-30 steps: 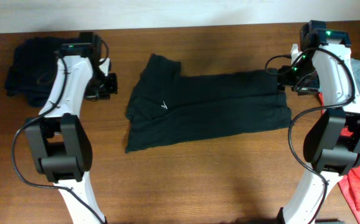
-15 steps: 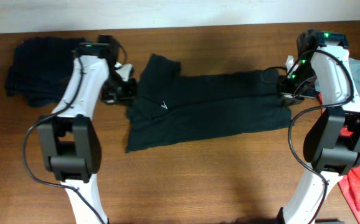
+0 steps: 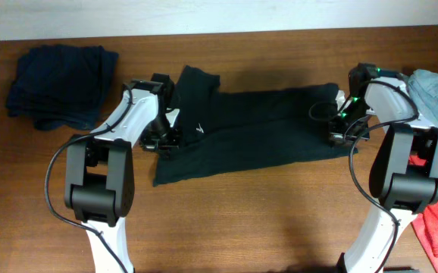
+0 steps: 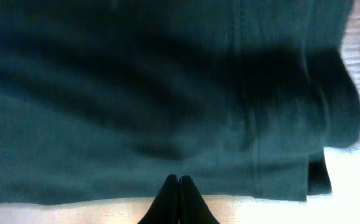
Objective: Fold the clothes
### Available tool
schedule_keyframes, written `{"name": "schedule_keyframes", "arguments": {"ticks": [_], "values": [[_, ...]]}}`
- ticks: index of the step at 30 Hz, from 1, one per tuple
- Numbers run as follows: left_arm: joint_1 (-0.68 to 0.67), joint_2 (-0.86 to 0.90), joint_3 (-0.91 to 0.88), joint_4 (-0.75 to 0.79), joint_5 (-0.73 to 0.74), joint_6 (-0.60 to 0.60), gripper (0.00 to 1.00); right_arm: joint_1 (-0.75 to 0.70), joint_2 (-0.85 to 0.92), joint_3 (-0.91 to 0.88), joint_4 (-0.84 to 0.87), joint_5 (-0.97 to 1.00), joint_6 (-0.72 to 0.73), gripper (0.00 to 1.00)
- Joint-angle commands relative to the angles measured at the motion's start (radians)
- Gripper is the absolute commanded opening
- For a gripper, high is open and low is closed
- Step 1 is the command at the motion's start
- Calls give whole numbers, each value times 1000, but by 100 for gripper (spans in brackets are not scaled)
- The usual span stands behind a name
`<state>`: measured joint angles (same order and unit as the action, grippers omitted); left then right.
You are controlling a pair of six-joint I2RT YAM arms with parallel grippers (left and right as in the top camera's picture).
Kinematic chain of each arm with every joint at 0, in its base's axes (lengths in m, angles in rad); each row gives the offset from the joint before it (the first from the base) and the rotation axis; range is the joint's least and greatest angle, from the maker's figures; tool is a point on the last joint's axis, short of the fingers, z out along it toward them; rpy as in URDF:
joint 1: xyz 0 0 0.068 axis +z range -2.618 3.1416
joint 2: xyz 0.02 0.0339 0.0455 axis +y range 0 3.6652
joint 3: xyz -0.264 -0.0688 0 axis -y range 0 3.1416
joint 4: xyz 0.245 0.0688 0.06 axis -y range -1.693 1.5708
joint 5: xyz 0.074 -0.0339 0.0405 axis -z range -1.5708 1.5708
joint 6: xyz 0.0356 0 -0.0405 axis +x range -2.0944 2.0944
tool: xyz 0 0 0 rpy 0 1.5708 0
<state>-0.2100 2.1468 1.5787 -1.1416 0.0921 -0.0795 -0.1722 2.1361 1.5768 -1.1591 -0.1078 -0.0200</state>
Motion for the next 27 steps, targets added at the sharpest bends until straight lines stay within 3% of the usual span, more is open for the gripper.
{"name": "schedule_keyframes", "arguments": {"ticks": [1, 4, 10, 14, 27], "values": [[17, -24, -11, 13, -65, -25, 1, 2, -19, -68, 54, -12, 2, 4], [18, -24, -24, 32, -141, -65, 1, 2, -19, -139, 101, -12, 34, 4], [18, -24, -76, 107, -146, -66, 0, 2, -19, -229, 100, -12, 40, 4], [24, -24, -124, 165, -151, -66, 0, 2, -23, -231, 49, 41, 82, 4], [61, -24, -126, 156, -350, -90, 5, 1, -30, -220, 37, 123, 89, 4]]}}
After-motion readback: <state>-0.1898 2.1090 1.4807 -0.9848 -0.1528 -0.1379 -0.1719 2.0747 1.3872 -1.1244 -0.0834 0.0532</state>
